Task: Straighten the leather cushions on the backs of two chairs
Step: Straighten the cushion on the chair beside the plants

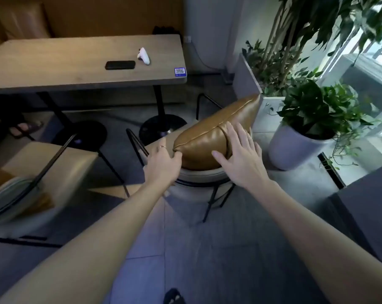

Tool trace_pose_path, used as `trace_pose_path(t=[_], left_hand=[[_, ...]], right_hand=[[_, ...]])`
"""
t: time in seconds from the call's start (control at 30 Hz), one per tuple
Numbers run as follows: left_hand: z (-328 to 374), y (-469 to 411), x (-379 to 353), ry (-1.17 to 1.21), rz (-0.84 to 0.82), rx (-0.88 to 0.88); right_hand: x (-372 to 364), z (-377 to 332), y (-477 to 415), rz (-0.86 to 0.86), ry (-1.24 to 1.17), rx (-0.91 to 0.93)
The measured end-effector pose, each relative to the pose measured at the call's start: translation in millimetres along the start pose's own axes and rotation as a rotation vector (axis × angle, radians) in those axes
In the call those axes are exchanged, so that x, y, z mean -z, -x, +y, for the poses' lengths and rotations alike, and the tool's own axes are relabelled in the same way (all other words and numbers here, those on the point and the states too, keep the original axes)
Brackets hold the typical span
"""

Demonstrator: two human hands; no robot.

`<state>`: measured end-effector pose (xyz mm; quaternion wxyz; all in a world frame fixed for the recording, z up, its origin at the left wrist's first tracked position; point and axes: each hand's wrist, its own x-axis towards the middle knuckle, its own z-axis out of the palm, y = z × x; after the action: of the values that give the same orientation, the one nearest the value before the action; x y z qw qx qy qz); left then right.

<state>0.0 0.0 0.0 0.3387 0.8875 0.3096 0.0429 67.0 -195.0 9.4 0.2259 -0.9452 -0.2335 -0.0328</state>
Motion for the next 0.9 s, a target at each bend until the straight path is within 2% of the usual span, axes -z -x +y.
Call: trace_pose_path(t=[0.37, 0.53, 0.73, 0.9], left_hand=[[-40.0, -44.9, -65.3, 0.030, 0.026, 0.358], [-51.7, -42.8, -99.9, 0.223, 0.041, 0.504], [-45.3, -38.7, -139.8, 0.440, 0.053, 0.547], [-40.0, -43.8, -151.7, 0.495, 0.077, 0.565]], right_hand=[[-63.1, 83.7, -57.4, -0.131, -0.335, -0.393], [-85.5, 121.7, -77.9, -0.157, -0.409, -0.545], [-105.0, 153.2, -91.2, -0.175, -0.546, -0.741], [-116.7, 154.0, -91.9, -0.216, -0.600, -0.736]])
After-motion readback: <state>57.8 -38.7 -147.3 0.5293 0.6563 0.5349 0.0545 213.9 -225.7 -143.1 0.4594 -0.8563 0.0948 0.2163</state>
